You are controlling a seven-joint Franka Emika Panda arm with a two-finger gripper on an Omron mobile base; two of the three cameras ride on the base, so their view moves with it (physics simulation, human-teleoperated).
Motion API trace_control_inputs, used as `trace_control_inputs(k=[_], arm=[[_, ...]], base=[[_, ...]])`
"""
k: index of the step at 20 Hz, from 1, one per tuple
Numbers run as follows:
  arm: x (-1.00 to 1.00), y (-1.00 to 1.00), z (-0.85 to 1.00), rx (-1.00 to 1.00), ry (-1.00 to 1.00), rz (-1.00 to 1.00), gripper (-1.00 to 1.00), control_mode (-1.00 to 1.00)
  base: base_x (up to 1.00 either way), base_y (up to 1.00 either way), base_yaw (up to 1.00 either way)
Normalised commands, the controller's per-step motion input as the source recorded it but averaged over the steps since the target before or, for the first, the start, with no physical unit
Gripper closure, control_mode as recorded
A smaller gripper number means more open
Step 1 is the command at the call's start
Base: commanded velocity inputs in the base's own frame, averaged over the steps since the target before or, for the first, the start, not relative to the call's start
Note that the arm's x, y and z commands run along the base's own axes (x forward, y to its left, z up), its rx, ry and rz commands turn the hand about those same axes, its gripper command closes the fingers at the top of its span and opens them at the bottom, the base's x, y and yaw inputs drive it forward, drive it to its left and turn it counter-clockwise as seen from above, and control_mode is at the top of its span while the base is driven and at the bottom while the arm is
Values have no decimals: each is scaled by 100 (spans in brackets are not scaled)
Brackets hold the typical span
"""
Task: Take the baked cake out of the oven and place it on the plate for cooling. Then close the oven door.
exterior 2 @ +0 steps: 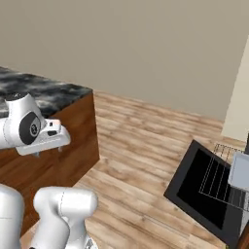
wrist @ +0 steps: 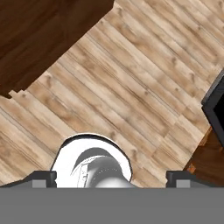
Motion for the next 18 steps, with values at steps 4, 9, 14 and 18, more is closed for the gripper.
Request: trace_control_inputs(k=[4, 9, 14, 18], arm=[[0, 0, 0, 0, 0, 0, -100, 100], [0, 0, 0, 0, 0, 0, -100, 100], [0, 0, 0, 0, 0, 0, -100, 100], [0, 0, 0, 0, 0, 0, -100, 100]], base=[[47, -63, -49], [74, -50, -36], [44, -57, -35], [0, -71, -43]])
